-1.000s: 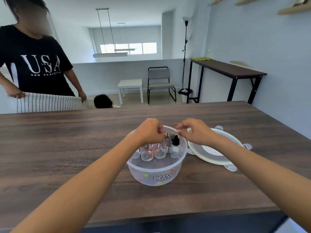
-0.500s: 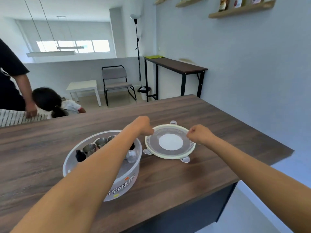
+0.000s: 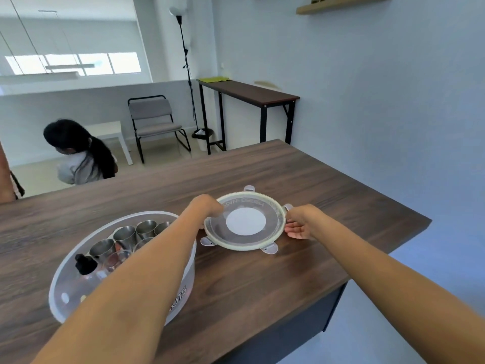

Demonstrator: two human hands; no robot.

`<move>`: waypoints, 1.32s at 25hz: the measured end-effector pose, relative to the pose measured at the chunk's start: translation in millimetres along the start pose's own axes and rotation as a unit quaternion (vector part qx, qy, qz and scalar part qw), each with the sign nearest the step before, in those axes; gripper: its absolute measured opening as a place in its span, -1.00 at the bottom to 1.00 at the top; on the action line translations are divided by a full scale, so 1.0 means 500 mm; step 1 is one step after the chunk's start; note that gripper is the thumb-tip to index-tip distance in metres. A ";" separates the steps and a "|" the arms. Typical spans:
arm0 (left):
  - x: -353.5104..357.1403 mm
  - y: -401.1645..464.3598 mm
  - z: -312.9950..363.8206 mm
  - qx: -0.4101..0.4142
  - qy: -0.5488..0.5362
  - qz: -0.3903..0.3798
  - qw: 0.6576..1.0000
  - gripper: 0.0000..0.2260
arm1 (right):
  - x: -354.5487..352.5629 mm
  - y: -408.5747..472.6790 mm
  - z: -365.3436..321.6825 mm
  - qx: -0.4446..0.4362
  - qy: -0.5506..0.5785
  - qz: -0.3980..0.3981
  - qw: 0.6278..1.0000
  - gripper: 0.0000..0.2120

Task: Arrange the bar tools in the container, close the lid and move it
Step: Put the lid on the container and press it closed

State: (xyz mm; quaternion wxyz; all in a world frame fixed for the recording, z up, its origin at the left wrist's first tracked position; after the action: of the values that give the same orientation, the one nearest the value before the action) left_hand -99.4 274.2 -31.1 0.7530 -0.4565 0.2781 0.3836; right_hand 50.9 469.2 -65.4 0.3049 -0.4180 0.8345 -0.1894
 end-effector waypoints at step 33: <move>-0.179 -0.094 -0.084 0.072 -0.672 0.111 0.729 -0.69 | -0.015 -0.083 -0.159 -0.130 0.292 -0.053 0.946 -0.86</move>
State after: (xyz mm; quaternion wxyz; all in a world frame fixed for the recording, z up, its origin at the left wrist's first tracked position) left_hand -112.6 193.8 42.1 0.7257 0.0103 -0.2249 0.6501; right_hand 25.5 455.8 20.0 -0.0200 -0.4238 0.8811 -0.2089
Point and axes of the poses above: each hand's wrist, its own y-axis towards the middle knuckle, its own x-axis out of the palm, z = x × y, the point moved 8 cm from there along y, towards the middle knuckle, and after that the axes turned 8 degrees about -y, right-handed, at the moved point
